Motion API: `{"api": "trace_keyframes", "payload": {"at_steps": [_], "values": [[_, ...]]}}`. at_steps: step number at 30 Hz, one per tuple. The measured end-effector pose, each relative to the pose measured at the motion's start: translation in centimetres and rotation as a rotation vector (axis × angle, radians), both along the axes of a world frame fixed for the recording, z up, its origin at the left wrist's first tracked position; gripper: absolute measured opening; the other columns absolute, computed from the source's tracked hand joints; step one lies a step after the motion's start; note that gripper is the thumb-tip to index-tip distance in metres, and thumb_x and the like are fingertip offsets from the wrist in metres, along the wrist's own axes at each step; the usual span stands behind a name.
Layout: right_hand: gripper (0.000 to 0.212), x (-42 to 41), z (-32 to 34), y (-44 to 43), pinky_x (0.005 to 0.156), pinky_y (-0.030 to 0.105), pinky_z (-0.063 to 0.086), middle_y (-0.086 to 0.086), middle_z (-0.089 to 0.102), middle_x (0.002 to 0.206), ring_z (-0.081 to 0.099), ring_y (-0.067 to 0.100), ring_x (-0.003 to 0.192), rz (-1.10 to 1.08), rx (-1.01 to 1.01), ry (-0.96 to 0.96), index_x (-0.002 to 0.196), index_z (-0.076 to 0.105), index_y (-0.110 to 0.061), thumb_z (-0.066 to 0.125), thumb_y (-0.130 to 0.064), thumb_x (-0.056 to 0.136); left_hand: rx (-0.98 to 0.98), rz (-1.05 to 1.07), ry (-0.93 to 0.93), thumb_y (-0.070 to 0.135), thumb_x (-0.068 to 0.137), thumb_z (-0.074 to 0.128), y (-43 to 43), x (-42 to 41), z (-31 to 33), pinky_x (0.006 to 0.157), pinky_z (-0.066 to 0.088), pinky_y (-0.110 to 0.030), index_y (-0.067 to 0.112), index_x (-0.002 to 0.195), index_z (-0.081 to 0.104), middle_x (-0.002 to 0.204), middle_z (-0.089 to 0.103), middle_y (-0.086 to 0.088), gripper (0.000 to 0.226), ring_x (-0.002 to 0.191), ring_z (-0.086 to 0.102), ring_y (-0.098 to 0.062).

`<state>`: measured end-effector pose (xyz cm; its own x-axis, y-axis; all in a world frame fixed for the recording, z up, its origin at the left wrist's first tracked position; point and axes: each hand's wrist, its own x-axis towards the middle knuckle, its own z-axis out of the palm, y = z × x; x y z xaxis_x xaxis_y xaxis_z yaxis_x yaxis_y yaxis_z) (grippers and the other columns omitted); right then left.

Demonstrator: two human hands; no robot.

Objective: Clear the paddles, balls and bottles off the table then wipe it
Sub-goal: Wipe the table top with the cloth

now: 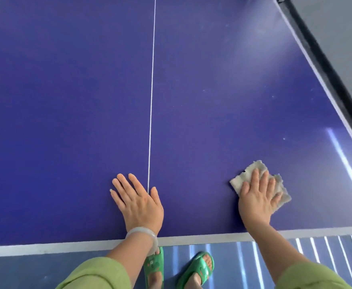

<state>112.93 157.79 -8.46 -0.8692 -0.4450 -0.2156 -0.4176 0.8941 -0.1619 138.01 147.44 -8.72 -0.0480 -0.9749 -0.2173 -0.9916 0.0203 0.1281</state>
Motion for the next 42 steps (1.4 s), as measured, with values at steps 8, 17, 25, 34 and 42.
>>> {"api": "trace_keyframes", "payload": {"at_steps": [8,17,25,34,42], "values": [[0.054,9.3,-1.1,1.9,0.119,0.051,0.01,-0.007,0.014,0.163,0.007,0.02,0.151,0.827,-0.124,0.098,0.155,0.021,-0.03,0.027,-0.04,0.102,0.002,-0.009,0.05,0.048,0.098,0.034,-0.2,0.5,0.2,0.121,0.006,-0.053,0.002,0.154,0.017,0.161,0.01,-0.024,0.073,0.15,0.005,-0.038],[0.06,0.2,-1.6,5.8,0.121,0.048,0.0,-0.004,0.013,0.163,0.006,0.017,0.151,0.221,-0.061,0.111,0.154,0.016,-0.033,0.013,-0.045,0.096,-0.061,-0.207,0.288,0.031,0.098,0.05,1.4,-4.3,2.8,0.122,0.009,-0.042,0.009,0.155,0.011,0.163,0.003,-0.016,0.073,0.151,-0.001,-0.034],[0.053,-7.3,-0.8,11.1,0.119,0.05,0.012,-0.006,0.019,0.162,0.013,0.02,0.15,0.79,-0.148,0.139,0.153,0.027,-0.029,0.024,-0.04,0.102,0.071,-0.174,0.231,0.039,0.1,0.041,6.7,-17.4,1.7,0.122,0.0,-0.048,0.009,0.155,0.016,0.161,0.0,-0.023,0.068,0.149,-0.004,-0.04],[0.057,-13.2,-0.7,10.7,0.12,0.049,-0.007,-0.005,-0.009,0.163,-0.01,0.018,0.15,-0.018,-0.023,0.073,0.155,-0.001,-0.032,0.008,-0.042,0.1,-0.087,-0.086,0.076,0.043,0.094,0.025,8.0,-19.2,-0.8,0.119,0.014,-0.057,0.001,0.148,0.035,0.155,0.022,-0.031,0.069,0.145,0.017,-0.046],[0.052,-20.0,-0.9,11.9,0.12,0.047,0.009,-0.009,0.013,0.163,0.008,0.016,0.151,0.986,-0.11,0.175,0.155,0.016,-0.034,0.022,-0.042,0.103,-0.163,-0.074,0.052,0.041,0.093,0.024,7.9,-19.5,-1.0,0.118,0.018,-0.058,0.0,0.145,0.039,0.152,0.028,-0.032,0.068,0.144,0.022,-0.046]]}}
